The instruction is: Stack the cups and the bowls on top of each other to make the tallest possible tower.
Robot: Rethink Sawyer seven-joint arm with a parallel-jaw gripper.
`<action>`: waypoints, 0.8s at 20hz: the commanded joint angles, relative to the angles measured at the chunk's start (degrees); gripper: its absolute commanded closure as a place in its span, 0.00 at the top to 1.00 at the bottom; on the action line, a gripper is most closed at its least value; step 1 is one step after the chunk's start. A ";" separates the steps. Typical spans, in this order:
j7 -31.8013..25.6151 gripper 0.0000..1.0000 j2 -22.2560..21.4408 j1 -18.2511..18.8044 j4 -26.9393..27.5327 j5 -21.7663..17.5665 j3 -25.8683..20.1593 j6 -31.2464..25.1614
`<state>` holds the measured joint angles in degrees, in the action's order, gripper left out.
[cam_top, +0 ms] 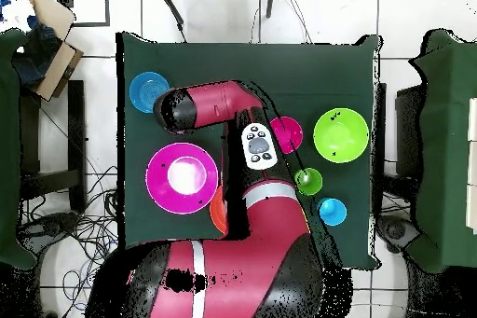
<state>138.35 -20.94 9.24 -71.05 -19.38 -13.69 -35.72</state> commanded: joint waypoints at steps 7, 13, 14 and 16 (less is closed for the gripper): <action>-6.39 0.00 -1.00 0.59 1.60 -2.20 0.21 -5.75; -6.99 0.00 -5.23 1.21 -0.21 -0.28 -0.70 -9.60; -6.96 0.00 -5.71 1.25 -0.44 -0.09 -0.82 -10.02; -6.61 0.00 -7.06 1.12 -1.00 0.39 -0.93 -11.33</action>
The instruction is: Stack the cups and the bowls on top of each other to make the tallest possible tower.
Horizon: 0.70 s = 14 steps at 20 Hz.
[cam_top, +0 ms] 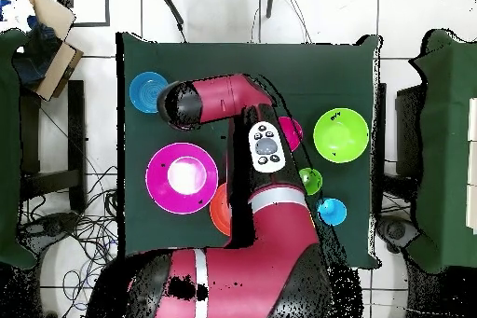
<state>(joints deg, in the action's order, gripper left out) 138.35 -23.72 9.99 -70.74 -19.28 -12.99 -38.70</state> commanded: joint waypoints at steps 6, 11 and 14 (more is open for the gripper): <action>-6.91 0.00 -6.10 0.66 -0.62 2.70 -3.50 -12.26; -5.92 0.00 -5.90 1.73 -0.15 7.94 -6.20 -16.61; -5.03 0.00 -4.00 3.03 -0.03 11.89 -8.25 -17.38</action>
<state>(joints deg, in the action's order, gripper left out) 138.35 -29.64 10.83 -70.76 -12.23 -14.16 -48.42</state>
